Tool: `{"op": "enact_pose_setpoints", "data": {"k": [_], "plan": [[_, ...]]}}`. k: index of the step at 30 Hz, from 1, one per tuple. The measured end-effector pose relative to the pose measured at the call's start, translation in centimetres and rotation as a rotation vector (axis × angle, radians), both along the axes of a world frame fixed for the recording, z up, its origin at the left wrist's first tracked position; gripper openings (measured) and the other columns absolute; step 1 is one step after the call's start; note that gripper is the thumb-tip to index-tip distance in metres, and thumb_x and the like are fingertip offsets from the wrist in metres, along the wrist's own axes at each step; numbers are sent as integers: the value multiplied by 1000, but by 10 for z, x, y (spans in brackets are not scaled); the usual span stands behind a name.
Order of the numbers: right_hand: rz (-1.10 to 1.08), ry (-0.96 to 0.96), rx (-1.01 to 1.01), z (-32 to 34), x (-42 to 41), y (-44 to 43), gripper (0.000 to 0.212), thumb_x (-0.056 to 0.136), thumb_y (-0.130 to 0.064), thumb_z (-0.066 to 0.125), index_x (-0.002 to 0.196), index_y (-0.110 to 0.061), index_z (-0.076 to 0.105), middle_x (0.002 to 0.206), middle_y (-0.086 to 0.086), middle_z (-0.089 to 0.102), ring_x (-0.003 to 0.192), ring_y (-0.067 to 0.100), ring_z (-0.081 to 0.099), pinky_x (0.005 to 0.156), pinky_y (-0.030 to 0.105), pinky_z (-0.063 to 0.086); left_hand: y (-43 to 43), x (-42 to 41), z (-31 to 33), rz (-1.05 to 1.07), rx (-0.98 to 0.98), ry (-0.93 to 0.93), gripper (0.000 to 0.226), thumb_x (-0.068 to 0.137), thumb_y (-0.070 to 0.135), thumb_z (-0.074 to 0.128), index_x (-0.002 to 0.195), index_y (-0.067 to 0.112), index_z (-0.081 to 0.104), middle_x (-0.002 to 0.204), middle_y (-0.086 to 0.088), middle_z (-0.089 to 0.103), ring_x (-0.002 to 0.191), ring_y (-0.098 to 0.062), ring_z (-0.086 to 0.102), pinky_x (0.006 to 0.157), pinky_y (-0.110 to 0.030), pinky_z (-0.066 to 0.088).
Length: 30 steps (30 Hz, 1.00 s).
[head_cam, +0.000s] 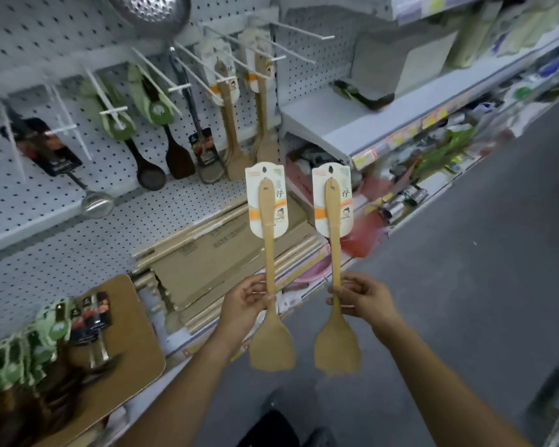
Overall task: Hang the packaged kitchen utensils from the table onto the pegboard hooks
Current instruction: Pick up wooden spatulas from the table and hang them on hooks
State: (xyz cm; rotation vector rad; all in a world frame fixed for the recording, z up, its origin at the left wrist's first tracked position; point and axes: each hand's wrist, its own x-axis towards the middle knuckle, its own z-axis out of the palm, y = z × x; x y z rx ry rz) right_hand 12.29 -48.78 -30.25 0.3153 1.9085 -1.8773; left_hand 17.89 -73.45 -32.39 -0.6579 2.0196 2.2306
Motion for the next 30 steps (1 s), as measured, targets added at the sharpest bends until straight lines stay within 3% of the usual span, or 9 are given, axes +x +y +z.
{"op": "enact_pose_setpoints", "data": {"k": [7,12,18,20,25,30], "plan": [[93,27,17,2,-94,-4,22,89,2,69,111,-1,66,96,23,74,84,35,75,65,33,62,4,-65,-7,115,-11,20,36,84,-10,67,113,12,64,91,-5,67,75,-5,68,67,-20,57],[172,65,-13,6,-145,-5,17,90,7,66,106,0,66,86,16,76,72,24,76,60,28,59,7,-103,-12,196,-17,40,40,83,-13,67,119,3,63,96,-13,67,85,-20,67,73,-25,60],[238,86,-71,6,-197,-4,26,82,6,72,107,6,65,93,30,72,77,39,75,66,42,62,17,-128,-9,265,2,38,38,81,-10,71,116,5,65,96,-11,73,87,-16,71,73,-23,58],[274,90,-89,6,-216,0,27,82,6,72,107,8,65,97,35,69,81,42,74,67,41,62,24,-135,-8,297,-10,39,37,81,-9,71,115,7,66,94,-6,75,88,-15,71,74,-23,57],[384,48,-167,1,-259,13,27,87,17,62,114,18,58,91,37,63,68,30,74,56,32,58,51,-155,-2,424,-67,42,40,80,-9,73,114,11,67,91,-1,76,86,-15,71,73,-25,58],[490,19,-185,15,-294,34,24,82,14,69,104,8,63,90,32,70,67,33,74,52,32,57,93,-173,13,572,-91,46,39,78,-12,73,107,13,69,84,-1,76,81,-14,70,71,-26,59]]}}
